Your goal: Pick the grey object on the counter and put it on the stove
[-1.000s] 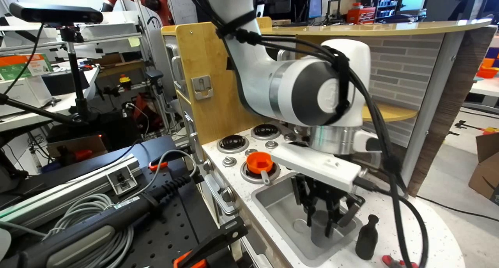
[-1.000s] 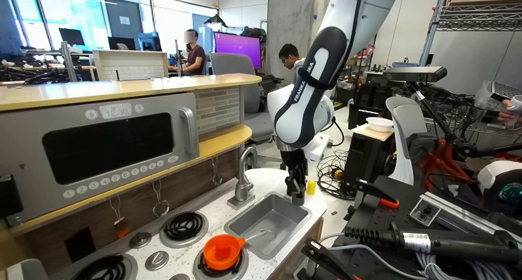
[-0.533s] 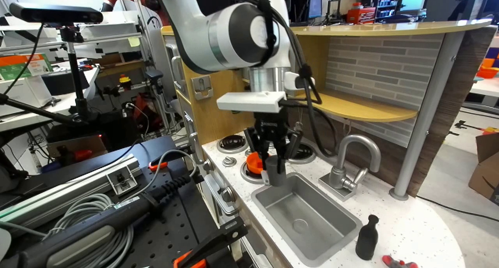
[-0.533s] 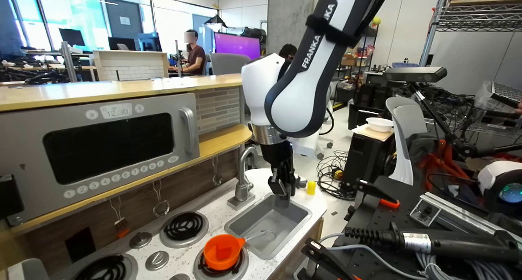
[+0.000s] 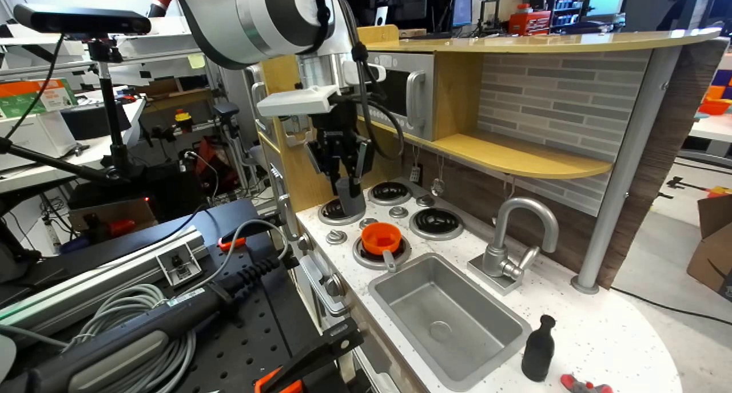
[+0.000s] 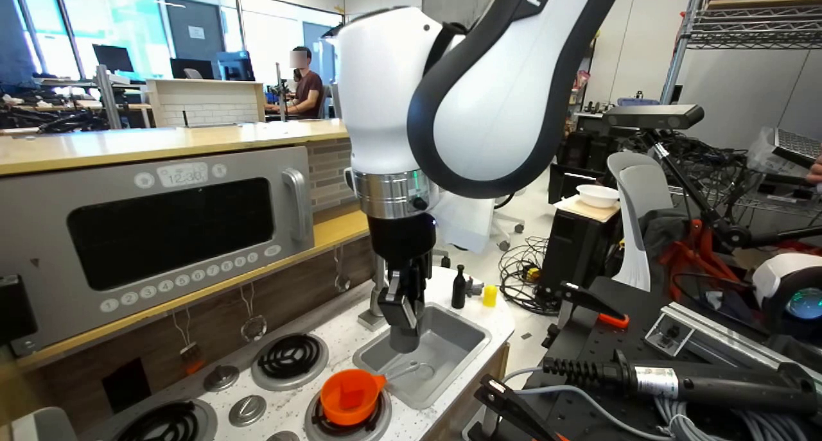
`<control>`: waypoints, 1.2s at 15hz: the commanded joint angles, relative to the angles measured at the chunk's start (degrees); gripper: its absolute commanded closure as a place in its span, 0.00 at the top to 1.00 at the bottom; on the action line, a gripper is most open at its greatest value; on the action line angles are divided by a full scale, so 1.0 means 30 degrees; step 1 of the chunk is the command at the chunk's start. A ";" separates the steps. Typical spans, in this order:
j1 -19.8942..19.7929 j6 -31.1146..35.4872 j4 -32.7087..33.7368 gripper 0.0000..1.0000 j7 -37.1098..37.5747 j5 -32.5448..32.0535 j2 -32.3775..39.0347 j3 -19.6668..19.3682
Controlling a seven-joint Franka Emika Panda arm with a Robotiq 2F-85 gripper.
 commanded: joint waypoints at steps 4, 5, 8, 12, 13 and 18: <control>0.1496 -0.0094 0.0991 0.14 0.2090 0.0521 0.0662 0.1729; 0.1897 -0.0051 0.1356 0.14 0.2627 0.0396 0.1051 0.1788; 0.2859 -0.0065 0.2573 0.14 0.3679 0.0421 0.2374 0.1899; 0.3752 -0.0087 0.4632 0.14 0.4683 0.0972 0.4616 0.1615; 0.3946 -0.0046 0.5210 0.14 0.5004 0.1040 0.5257 0.1383; 0.4218 -0.0036 0.7614 0.14 0.5360 0.1684 0.7536 0.0814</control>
